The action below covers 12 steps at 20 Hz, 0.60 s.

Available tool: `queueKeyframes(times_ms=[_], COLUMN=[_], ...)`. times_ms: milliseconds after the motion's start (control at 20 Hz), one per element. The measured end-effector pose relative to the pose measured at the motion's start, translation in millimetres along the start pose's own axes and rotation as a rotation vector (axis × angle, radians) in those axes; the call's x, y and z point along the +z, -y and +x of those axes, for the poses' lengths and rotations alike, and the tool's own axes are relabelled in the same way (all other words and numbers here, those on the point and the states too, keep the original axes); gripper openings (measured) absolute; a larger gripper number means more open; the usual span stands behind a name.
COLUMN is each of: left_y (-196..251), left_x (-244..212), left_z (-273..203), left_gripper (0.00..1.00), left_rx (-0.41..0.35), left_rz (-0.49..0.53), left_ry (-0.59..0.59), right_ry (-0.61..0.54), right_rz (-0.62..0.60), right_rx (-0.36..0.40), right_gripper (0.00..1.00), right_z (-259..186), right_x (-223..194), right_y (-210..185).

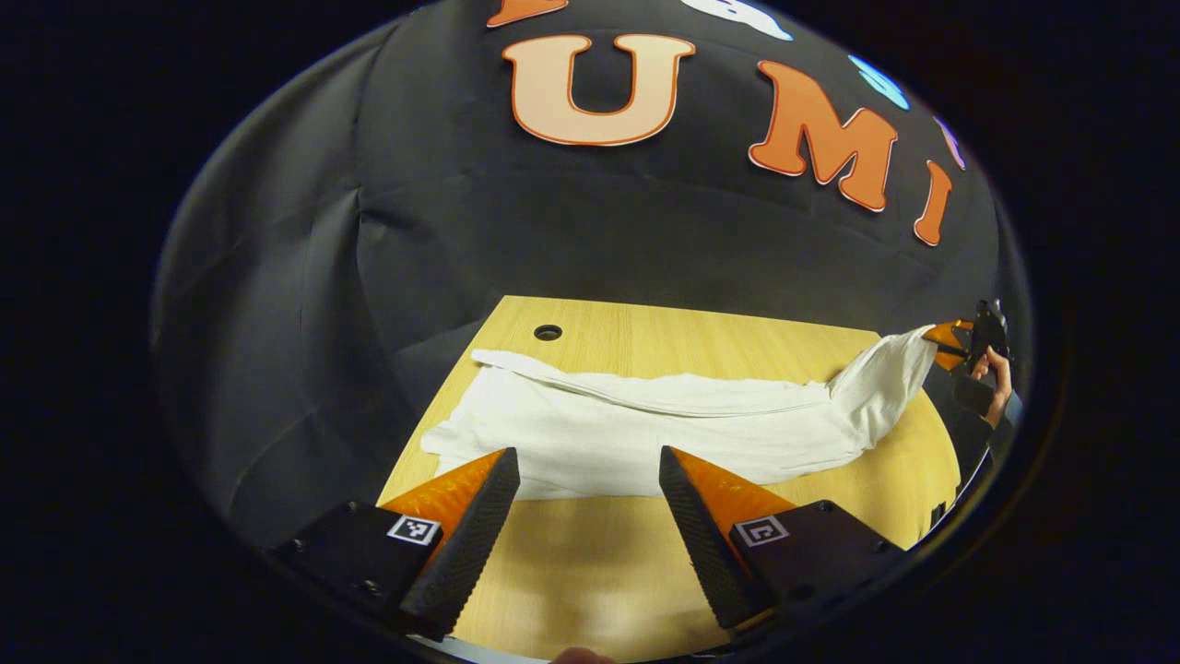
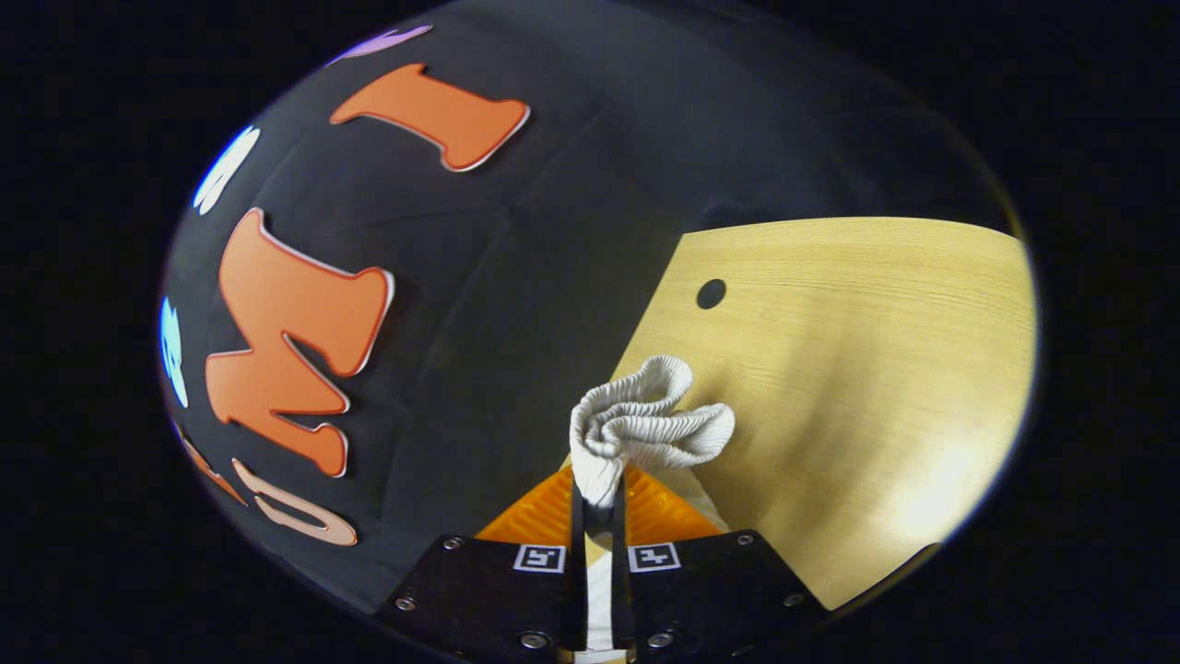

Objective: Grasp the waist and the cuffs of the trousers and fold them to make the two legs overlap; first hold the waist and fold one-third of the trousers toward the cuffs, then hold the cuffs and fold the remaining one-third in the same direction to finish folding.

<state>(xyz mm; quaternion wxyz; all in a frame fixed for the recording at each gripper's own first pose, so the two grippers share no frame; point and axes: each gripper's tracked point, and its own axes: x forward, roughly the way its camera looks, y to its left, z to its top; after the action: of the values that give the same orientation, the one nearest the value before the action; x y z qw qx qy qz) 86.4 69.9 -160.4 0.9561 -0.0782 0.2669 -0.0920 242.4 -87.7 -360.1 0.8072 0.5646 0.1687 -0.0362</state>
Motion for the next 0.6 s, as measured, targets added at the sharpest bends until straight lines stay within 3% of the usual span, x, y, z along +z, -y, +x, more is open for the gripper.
queueKeyframes(times_ms=[600], left_y=[-83.4], left_x=[-30.4], left_z=[52.3], left_gripper=[1.0], left_rx=[-0.061], left_rz=[-0.056], left_ry=[-0.107], right_ry=[-0.127], right_rz=[-0.16], right_rx=[0.14], right_gripper=[0.1], right_z=[-5.5], right_x=[6.6], right_y=[6.2])
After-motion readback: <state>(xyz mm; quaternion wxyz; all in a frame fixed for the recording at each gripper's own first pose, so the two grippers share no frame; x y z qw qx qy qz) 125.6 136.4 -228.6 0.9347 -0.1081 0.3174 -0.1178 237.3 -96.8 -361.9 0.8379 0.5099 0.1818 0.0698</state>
